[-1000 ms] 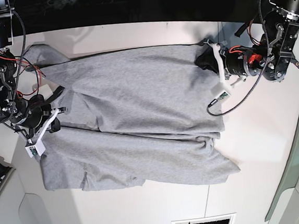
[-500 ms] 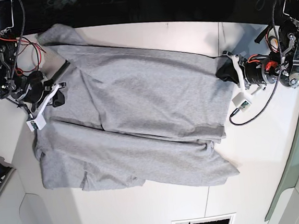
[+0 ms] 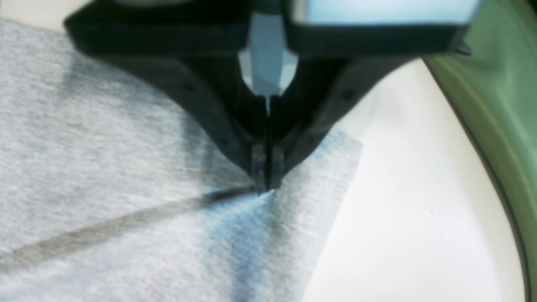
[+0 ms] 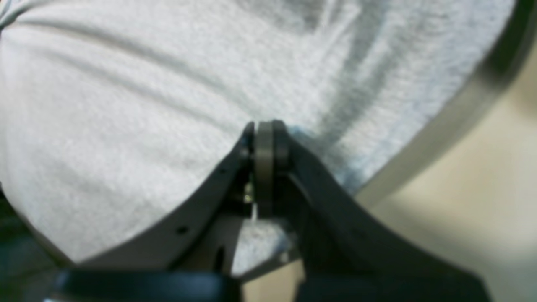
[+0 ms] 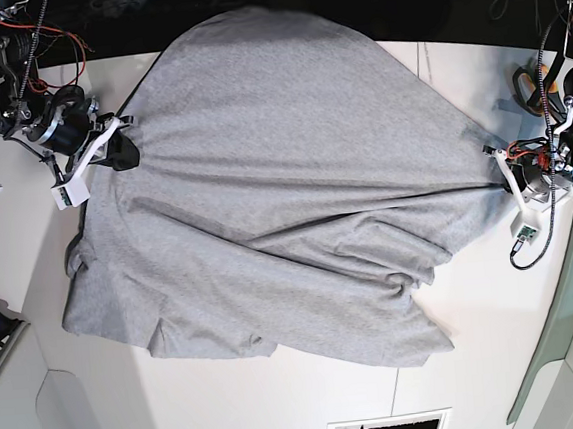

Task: Layout the t-shirt on the table in an organized manner, then fold the t-shirt properly
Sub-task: 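Grasp the shirt edge with the left gripper and pull it outward, then hold the shirt with both grippers and drag it to spread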

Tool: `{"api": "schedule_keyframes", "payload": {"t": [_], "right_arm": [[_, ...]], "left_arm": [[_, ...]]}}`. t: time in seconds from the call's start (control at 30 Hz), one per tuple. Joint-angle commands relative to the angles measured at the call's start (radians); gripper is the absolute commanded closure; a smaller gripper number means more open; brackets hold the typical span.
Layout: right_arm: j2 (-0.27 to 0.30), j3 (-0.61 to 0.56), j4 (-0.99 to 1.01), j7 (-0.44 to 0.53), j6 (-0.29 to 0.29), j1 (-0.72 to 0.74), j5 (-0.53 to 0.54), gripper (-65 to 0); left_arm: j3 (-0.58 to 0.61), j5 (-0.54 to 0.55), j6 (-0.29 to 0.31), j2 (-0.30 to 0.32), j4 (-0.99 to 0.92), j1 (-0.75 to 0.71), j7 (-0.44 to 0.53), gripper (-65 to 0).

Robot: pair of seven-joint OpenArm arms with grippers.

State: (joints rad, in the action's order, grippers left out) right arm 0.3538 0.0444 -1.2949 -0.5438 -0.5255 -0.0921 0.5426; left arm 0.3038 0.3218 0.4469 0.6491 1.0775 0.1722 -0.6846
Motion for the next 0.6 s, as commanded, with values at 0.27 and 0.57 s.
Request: {"api": "schedule_keyframes", "payload": {"t": [0.27, 0.57], "right_arm": [[-0.038, 0.09, -0.093, 0.115, 0.029, 0.169, -0.163, 0.0], [-0.077, 0.09, 0.197, 0.208, 0.033, 0.515, -0.293, 0.0]], "left_arm": [[0.003, 0.136, 0.002, 0.019, 0.172, -0.006, -0.105, 0.0], [0.003, 0.269, 0.07, 0.016, 0.224, -0.057, -0.113, 0.0]]}}
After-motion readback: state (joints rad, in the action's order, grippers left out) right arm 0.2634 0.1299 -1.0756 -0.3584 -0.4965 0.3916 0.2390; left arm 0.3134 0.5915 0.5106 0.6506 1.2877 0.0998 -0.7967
